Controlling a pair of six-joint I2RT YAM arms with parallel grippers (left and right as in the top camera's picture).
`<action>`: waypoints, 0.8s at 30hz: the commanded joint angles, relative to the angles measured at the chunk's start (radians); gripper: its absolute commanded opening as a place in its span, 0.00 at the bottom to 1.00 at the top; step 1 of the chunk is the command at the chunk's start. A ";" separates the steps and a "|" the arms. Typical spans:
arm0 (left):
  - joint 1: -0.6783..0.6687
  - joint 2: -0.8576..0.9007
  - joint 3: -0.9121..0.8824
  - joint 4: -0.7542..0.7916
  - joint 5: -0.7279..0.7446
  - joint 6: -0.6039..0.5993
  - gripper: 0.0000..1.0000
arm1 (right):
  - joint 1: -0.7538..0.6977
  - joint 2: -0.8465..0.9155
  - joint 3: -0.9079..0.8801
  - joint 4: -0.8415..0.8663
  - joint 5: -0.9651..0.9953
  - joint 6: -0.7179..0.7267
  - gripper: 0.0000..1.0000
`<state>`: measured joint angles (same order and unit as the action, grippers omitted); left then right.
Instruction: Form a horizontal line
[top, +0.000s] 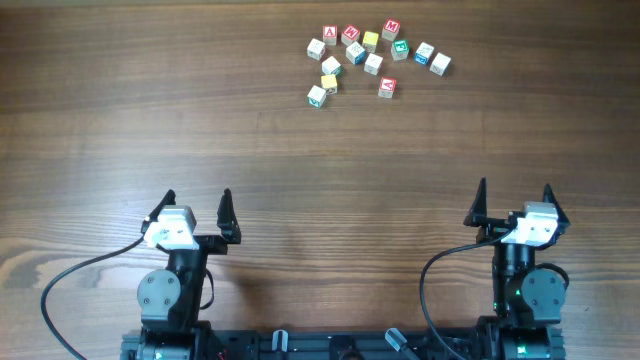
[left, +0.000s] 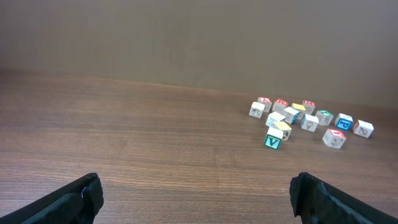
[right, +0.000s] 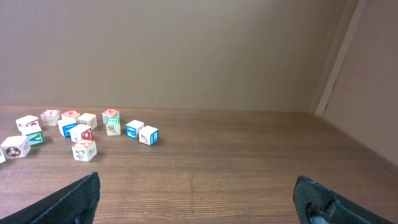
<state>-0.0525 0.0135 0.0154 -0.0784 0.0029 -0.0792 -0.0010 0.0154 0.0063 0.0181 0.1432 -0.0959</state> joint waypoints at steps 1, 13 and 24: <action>-0.002 -0.007 -0.010 0.004 0.015 0.019 1.00 | -0.005 -0.008 -0.001 0.003 0.013 -0.009 1.00; -0.002 -0.007 -0.010 0.004 0.015 0.019 1.00 | -0.005 -0.008 -0.001 0.003 0.013 -0.009 1.00; -0.002 -0.007 -0.010 0.014 0.027 0.019 1.00 | -0.005 -0.008 -0.001 0.003 0.013 -0.009 1.00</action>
<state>-0.0525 0.0135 0.0154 -0.0696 0.0029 -0.0795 -0.0010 0.0154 0.0063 0.0181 0.1429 -0.0959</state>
